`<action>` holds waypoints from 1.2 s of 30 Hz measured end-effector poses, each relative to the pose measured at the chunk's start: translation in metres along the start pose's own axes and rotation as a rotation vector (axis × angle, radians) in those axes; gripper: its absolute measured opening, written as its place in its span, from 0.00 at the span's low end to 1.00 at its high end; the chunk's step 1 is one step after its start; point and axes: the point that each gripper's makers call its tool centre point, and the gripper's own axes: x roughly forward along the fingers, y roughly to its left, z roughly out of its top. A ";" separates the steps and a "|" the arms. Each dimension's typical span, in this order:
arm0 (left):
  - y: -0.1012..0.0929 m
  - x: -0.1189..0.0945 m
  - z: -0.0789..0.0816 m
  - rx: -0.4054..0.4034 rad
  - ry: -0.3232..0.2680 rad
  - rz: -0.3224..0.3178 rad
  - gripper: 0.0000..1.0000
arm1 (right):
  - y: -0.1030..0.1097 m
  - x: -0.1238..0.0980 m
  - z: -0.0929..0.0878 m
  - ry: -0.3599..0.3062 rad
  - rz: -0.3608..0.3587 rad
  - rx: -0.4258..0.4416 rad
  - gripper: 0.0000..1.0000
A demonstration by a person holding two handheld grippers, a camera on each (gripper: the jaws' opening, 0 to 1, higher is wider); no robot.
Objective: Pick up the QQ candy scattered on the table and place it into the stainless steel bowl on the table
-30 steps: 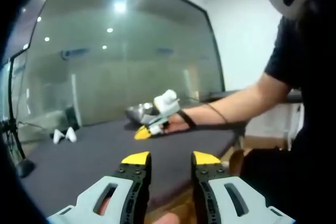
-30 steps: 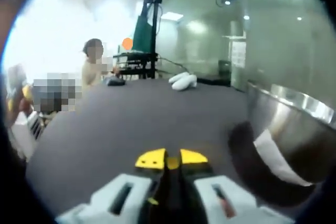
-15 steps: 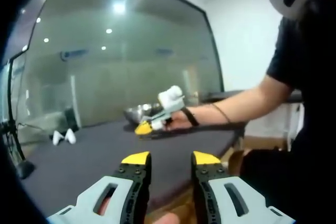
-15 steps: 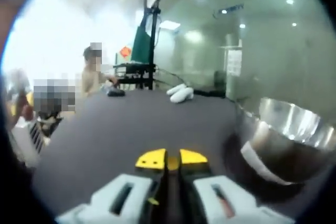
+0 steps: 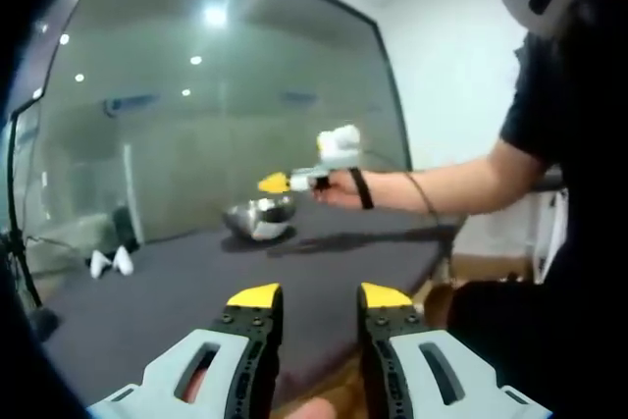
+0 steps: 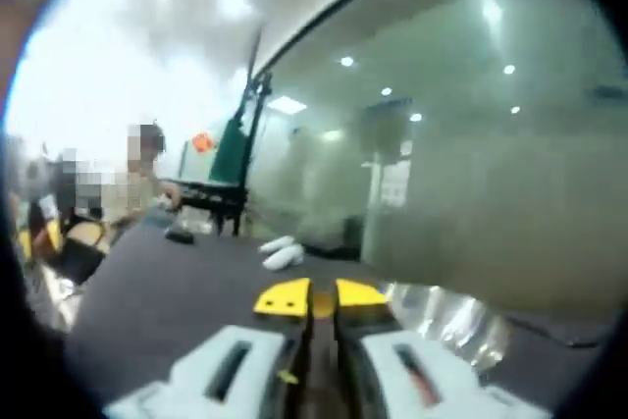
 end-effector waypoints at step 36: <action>-0.005 0.003 -0.004 0.005 0.016 0.000 0.32 | -0.061 0.040 -0.058 0.191 -0.135 0.056 0.19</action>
